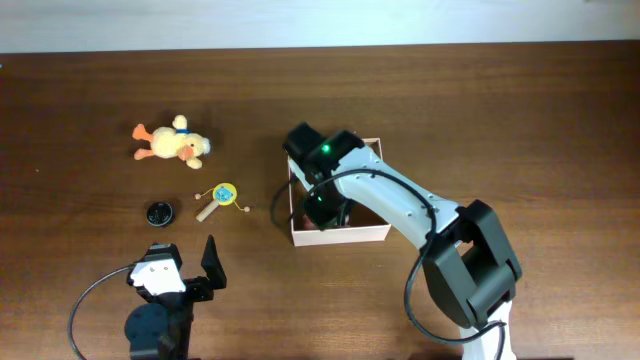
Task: Pack container
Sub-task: 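Lower the pig into the box and open the right gripper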
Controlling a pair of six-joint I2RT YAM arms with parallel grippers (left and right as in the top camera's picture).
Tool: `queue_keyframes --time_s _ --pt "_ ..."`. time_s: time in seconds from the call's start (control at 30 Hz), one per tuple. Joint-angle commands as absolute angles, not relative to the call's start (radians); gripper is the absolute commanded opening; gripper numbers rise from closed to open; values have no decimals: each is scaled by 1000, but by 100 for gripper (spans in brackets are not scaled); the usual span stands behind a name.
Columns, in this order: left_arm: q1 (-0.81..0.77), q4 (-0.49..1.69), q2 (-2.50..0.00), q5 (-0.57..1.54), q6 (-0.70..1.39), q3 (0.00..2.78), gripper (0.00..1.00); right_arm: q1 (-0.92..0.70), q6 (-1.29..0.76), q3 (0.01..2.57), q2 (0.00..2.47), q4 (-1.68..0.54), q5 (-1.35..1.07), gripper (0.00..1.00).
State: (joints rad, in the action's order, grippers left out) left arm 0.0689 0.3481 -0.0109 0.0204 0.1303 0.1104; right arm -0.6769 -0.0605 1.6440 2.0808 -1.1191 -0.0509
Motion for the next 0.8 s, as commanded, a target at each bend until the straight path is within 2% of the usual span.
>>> queue_keyframes --time_s 0.0,0.27,0.43,0.5,0.6,0.77 --pt "76 348 -6 34 114 106 99 -680 -87 1538 2071 -1086 -60 4" --pt "76 348 -6 34 114 106 99 -680 -87 1491 2071 -1056 -57 6" --pt "76 348 -6 34 114 106 99 -680 -86 1491 2071 -1050 -56 23" --pt "76 348 -6 34 114 106 99 -680 -86 1491 2071 -1045 -56 34" --pt "76 348 -6 34 114 106 99 -680 -86 1491 2071 -1036 -56 40" --pt "76 348 -6 34 114 106 99 -679 -83 1491 2071 -1030 -53 43"
